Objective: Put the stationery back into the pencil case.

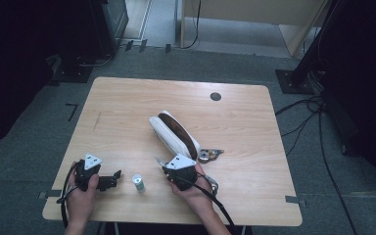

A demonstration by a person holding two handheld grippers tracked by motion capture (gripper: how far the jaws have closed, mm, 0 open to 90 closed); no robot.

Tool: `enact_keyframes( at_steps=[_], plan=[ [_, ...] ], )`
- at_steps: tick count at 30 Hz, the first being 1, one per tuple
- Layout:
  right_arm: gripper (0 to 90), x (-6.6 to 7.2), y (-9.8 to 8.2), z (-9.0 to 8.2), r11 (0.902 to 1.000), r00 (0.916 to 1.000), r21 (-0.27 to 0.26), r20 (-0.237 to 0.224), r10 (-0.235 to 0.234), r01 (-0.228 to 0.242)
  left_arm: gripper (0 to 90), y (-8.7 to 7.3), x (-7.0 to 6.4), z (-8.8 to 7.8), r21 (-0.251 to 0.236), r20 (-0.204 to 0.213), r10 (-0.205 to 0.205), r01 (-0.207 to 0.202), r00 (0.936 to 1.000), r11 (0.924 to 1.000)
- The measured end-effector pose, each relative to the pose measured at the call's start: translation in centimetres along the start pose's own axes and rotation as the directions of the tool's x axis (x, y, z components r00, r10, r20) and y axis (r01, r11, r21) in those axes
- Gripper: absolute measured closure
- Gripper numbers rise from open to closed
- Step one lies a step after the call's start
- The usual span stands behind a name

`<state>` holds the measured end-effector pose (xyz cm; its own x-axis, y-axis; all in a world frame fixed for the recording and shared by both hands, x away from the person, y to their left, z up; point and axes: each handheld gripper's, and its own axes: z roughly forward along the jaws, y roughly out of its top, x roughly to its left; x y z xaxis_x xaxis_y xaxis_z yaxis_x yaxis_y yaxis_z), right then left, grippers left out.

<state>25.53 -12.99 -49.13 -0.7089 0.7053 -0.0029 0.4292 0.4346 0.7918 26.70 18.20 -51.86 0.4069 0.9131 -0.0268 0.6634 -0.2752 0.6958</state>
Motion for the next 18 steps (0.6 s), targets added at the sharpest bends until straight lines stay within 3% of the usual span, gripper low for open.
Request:
enact_keyframes(
  at_steps=[11,18],
  plan=[
    [80.8,-0.6,0.4,-2.2,0.9963,0.9996,-0.081,-0.002,0.028,-0.028,1.4,0.0,-0.1,0.0,0.001,-0.005,0.003,-0.003,1.0000,1.0000],
    [80.8,-1.1,1.0,-3.6,0.9853,0.9970,-0.153,-0.001,0.077,-0.077,1.4,0.0,-0.1,0.0,0.002,-0.007,0.005,-0.005,1.0000,1.0000]
  ],
)
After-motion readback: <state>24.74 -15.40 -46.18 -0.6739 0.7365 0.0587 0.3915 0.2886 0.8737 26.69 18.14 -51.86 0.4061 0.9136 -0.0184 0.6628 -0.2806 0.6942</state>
